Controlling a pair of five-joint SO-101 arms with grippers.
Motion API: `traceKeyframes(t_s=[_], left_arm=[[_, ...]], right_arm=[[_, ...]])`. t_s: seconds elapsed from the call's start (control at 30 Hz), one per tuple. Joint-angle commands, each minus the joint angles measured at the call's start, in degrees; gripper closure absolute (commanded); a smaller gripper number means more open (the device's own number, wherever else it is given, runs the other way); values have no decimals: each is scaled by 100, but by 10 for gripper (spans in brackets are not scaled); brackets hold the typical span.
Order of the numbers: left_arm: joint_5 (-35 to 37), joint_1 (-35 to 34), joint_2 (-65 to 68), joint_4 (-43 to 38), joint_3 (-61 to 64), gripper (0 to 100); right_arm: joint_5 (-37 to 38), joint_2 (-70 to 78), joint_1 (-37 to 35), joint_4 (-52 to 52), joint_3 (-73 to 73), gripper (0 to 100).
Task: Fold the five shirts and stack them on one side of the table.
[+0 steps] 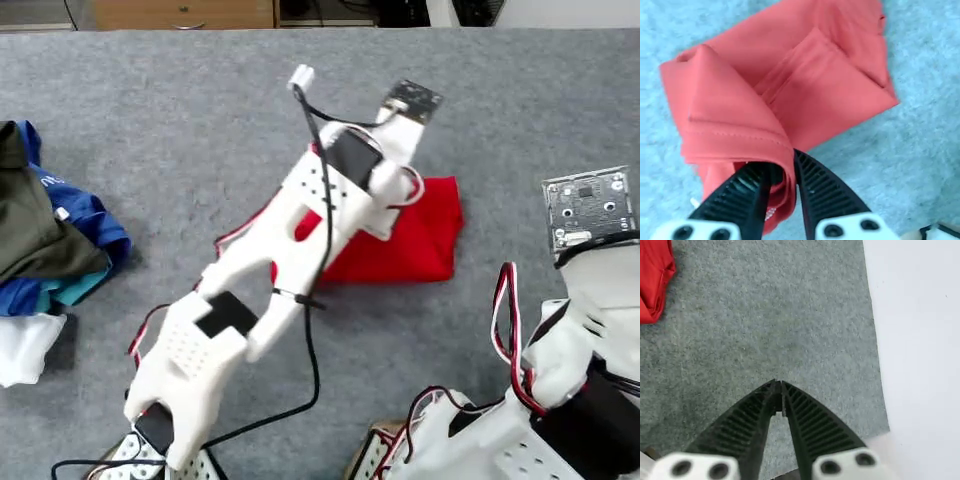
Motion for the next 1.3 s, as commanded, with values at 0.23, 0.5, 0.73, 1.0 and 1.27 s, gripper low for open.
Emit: traceKeyframes(t_s=[0.23, 0.5, 0.73, 1.0, 1.27], left_arm=[[123, 185, 963, -70, -1925, 982], [97, 176, 1596, -387, -2400, 982], [88, 264, 1833, -554, -2593, 978], [88, 299, 1798, -774, -2743, 861], [0, 246, 1789, -765, -2840, 859]], right_arm=[[18, -40, 92, 70, -4, 995], [18, -40, 92, 70, 22, 995], [18, -40, 92, 70, 22, 995], [26, -40, 92, 79, 22, 995], [35, -40, 92, 79, 22, 995]])
